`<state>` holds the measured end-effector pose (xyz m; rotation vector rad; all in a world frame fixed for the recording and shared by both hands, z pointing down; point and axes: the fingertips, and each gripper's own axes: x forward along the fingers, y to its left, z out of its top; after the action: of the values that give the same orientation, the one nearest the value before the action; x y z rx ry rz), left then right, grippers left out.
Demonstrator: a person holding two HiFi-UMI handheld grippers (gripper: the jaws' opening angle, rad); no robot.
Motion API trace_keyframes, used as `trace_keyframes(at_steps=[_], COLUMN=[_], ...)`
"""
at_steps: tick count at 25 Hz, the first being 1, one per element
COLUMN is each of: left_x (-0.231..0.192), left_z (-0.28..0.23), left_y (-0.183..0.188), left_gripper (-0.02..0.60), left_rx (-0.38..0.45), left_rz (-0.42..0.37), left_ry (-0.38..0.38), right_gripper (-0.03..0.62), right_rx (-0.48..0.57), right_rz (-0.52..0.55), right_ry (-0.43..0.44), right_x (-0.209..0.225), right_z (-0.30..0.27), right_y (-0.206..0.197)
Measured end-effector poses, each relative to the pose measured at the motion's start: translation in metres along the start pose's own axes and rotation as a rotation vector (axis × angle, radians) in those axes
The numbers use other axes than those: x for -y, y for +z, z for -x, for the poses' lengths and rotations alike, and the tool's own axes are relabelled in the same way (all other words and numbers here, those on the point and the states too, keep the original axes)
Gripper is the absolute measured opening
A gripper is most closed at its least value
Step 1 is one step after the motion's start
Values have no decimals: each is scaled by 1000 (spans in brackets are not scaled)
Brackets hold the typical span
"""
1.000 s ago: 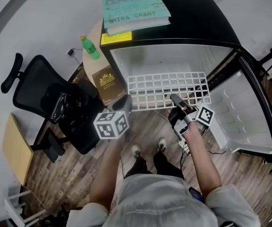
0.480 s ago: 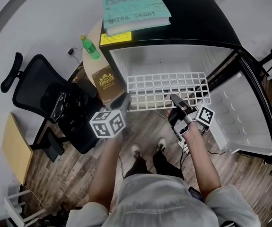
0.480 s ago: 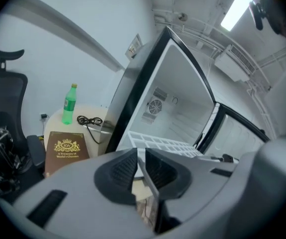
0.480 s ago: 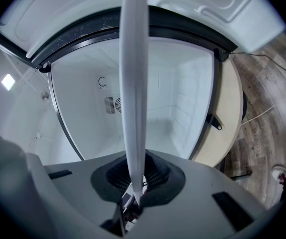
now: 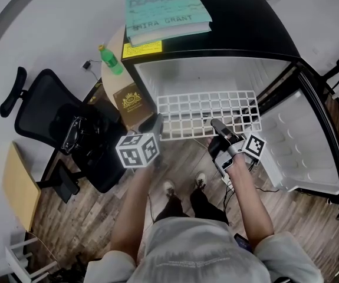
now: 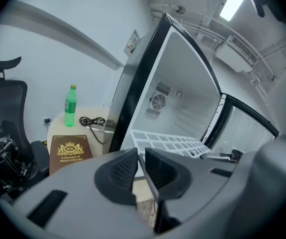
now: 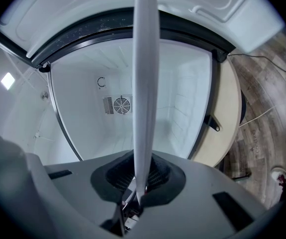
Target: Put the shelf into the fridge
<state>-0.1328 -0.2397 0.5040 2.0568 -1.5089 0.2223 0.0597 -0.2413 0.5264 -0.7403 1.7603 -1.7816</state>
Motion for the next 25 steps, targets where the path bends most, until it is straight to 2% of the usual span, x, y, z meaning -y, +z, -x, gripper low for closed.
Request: trace_keyframes(at_steps=[9,25], left_x=[-1,-2], left_z=[-3,-4], left_y=[0,0], left_gripper=[52,52], left_rx=[-2,36], left_rz=[-22,27], left_ry=[25,12], right_gripper=[40,40], right_rx=[8,17], right_rz=[-6,-14], right_ry=[10,0], right_x=[1,0], right_z=[0,0], right_y=[0,0])
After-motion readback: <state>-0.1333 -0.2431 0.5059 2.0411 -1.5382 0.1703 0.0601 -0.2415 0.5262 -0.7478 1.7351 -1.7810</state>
